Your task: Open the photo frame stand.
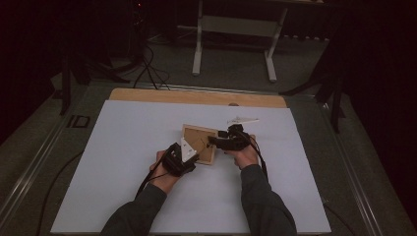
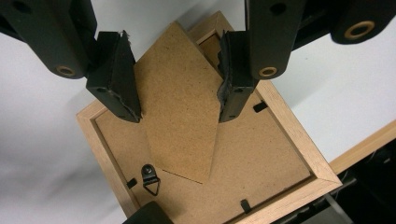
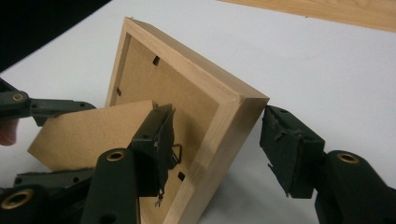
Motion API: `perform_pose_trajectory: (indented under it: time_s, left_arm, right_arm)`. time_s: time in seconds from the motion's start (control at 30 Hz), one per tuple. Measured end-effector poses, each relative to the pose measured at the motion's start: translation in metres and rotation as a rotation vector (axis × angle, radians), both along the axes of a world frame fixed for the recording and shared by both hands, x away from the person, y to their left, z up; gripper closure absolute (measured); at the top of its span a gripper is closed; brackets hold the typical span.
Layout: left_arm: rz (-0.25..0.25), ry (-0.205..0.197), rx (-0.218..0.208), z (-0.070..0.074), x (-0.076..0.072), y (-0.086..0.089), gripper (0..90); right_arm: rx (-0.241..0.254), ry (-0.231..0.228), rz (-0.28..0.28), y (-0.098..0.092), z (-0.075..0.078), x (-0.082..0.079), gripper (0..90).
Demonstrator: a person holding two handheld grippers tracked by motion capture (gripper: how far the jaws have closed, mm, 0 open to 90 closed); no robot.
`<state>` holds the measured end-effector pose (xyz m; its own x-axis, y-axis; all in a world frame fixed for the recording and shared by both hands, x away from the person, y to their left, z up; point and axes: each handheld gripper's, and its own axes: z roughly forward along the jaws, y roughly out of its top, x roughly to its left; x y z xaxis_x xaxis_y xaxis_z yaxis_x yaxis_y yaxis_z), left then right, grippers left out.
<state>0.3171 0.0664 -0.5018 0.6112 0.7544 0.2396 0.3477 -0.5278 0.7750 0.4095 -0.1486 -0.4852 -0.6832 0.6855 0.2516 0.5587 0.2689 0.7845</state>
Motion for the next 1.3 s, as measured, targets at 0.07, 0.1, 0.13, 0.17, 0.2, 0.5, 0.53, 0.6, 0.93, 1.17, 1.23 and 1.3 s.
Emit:
perform_pose_trajectory:
  time_s: [0.07, 0.1, 0.13, 0.17, 0.2, 0.5, 0.53, 0.6, 0.93, 1.17, 1.23, 1.3]
  left_arm:
    - [-0.004, -0.002, -0.003, 0.0, 0.0, 0.0, 52.2]
    - [-0.007, -0.002, 0.002, 0.0, 0.0, 0.001, 52.2]
    - [-0.01, -0.004, 0.003, -0.001, -0.001, 0.001, 52.2]
    - [-0.013, -0.004, 0.003, -0.001, -0.001, 0.002, 52.2]
    - [-0.014, -0.002, 0.001, -0.001, -0.001, 0.002, 52.2]
    - [-0.038, 0.069, -0.032, 0.001, 0.002, 0.008, 52.8]
    - [-0.042, 0.086, -0.047, 0.001, 0.003, 0.01, 52.7]
    - [-0.052, 0.133, -0.114, 0.003, 0.006, 0.014, 51.9]
    - [-0.063, 0.276, -0.199, 0.003, 0.017, 0.024, 59.7]
    - [-0.09, 0.279, -0.203, 0.005, 0.017, 0.025, 61.6]
    - [-0.091, 0.277, -0.201, 0.004, 0.018, 0.025, 61.8]
    - [-0.091, 0.272, -0.195, 0.004, 0.018, 0.024, 62.3]
  right_arm:
    - [0.005, 0.005, 0.005, 0.0, -0.001, 0.001, 44.4]
    - [0.017, 0.012, 0.013, -0.001, -0.002, 0.003, 45.0]
    - [0.023, 0.014, 0.017, -0.001, -0.002, 0.003, 45.3]
    - [0.031, 0.016, 0.018, -0.001, -0.002, 0.004, 45.5]
    - [0.034, 0.016, 0.02, -0.001, -0.001, 0.004, 46.0]
    - [0.022, 0.0, 0.033, -0.002, 0.002, 0.001, 51.5]
    - [0.018, -0.007, 0.033, -0.002, 0.002, 0.0, 51.5]
    - [0.012, -0.016, 0.035, -0.001, 0.003, -0.001, 51.5]
    - [-0.023, -0.064, 0.056, 0.003, 0.01, -0.011, 53.6]
    - [-0.01, -0.056, 0.054, 0.002, 0.012, -0.013, 54.5]
    - [-0.006, -0.055, 0.05, 0.002, 0.012, -0.013, 54.8]
    - [-0.002, -0.061, 0.049, 0.002, 0.013, -0.013, 55.1]
